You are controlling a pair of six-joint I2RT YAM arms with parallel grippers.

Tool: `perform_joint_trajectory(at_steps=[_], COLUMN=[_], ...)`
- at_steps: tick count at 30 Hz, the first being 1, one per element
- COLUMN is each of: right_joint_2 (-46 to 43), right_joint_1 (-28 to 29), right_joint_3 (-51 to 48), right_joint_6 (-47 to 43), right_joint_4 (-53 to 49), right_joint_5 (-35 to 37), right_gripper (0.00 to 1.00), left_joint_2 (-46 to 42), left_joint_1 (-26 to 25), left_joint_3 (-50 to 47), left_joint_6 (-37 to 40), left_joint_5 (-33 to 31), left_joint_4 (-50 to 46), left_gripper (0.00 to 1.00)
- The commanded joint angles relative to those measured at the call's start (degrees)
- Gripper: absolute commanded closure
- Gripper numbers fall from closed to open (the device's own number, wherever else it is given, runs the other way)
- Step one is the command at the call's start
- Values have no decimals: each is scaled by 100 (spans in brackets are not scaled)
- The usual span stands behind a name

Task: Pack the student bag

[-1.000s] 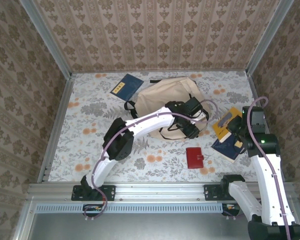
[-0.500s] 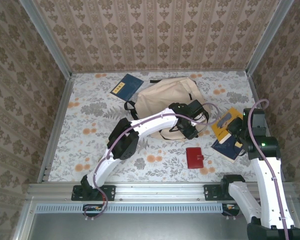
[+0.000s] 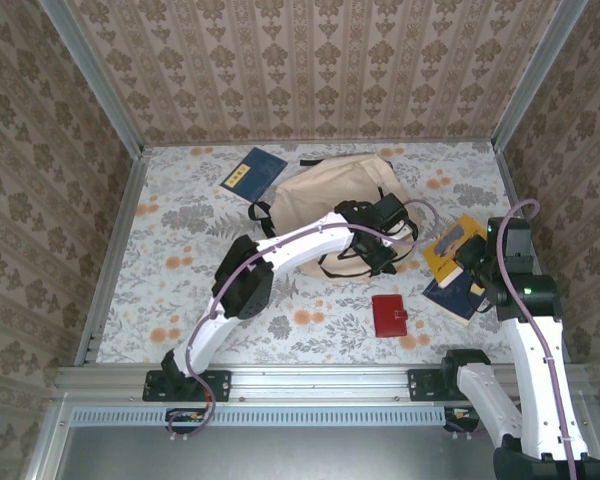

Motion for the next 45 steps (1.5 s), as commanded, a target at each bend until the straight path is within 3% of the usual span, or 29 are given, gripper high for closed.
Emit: perform_joint_trajectory(at_steps=[1,4,9,13,17,23,29,45], right_joint_2=[-192,-207,-208,-244,-232,72,1172,4500], right_joint_1=[-36,-36,-36,-36,-11,104,410,1947], right_joint_3=[336,440,353,-21,-673,-1458,-1729,-1111], right_joint_6=[-91,-142,-106,487,1300,2225,2904,3025], right_joint_4=[-11,-1,676,1493,2485,3776,5647,7710], right_joint_5=[-63,-312,-1943,-3056,-3571,-3235,-2996,-753], right_gripper=[88,88,88,88,89,90,91,91], left_joint_2=[-828,-1217,-1776,-2017,-2117,-2232,-2312,-2530], left_joint_1=[103,216,599,800,822,813,820,878], left_joint_3=[-56,-236,-505,-608,-609,-652,-689,-760], left_joint_6=[-55,-210,-729,-902,-929,-1006,-1054,-1259], left_joint_5=[-254,-413,-442,-217,-56,98,132,-46], left_joint_4=[209,469,1012,1460,1691,1928,2021,1990], left_gripper=[100,100,100,100,100,100,100,100])
